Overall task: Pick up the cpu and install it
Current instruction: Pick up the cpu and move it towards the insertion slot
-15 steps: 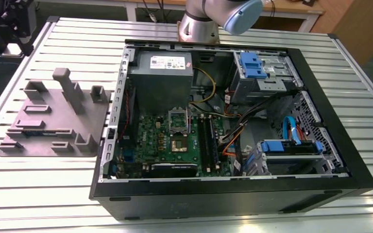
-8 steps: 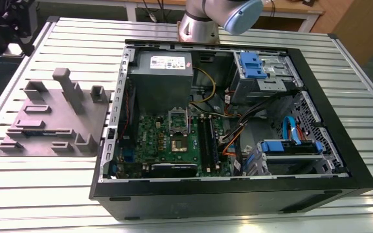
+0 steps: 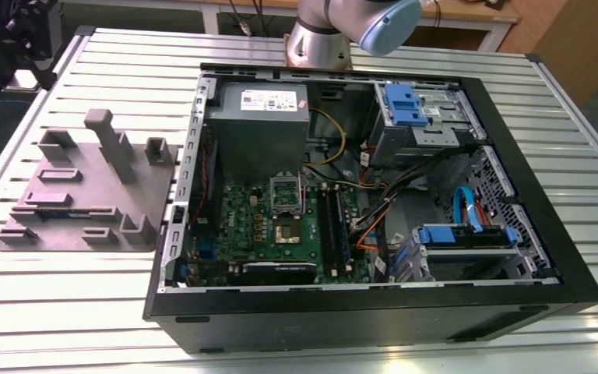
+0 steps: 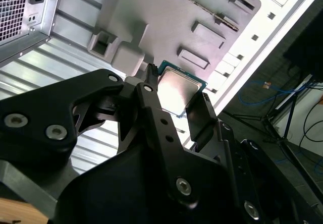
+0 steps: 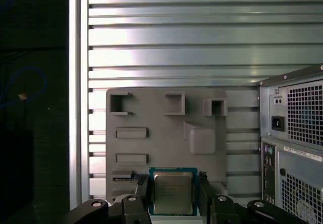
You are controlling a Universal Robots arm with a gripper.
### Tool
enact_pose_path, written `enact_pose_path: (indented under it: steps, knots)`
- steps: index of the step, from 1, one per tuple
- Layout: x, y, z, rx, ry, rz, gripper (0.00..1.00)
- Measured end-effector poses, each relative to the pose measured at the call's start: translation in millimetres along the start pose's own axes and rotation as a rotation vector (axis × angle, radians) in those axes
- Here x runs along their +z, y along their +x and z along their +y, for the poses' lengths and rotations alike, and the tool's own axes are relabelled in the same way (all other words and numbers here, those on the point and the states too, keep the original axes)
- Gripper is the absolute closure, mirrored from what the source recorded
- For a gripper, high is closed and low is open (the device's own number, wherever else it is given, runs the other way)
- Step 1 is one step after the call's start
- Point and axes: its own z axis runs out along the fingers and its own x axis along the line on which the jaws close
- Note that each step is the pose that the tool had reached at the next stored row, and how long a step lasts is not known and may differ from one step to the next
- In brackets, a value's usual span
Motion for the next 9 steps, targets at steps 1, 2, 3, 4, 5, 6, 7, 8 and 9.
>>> enact_pose_path:
  steps: [1, 2, 3, 4, 5, 6, 7, 8, 9]
  knots:
    - [0.0, -2.4, 0.1, 0.000, 0.0000, 0.0000, 0.53]
    - [0.0, -4.4, 0.1, 0.000, 0.0000, 0.0000, 0.53]
    - [0.0, -4.5, 0.2, 0.000, 0.0000, 0.0000, 0.53]
    - [0.0, -4.6, 0.2, 0.000, 0.0000, 0.0000, 0.53]
    - [0.0, -4.8, 0.2, 0.000, 0.0000, -0.0001, 0.53]
    - [0.0, -5.0, 0.2, 0.000, -0.0001, -0.0001, 0.53]
    - [0.1, -5.1, 0.2, 0.000, -0.0001, -0.0001, 0.53]
    - [0.0, -5.3, 0.2, 0.000, 0.0000, -0.0001, 0.53]
    - [0.0, -5.5, 0.2, 0.000, 0.0000, 0.0000, 0.53]
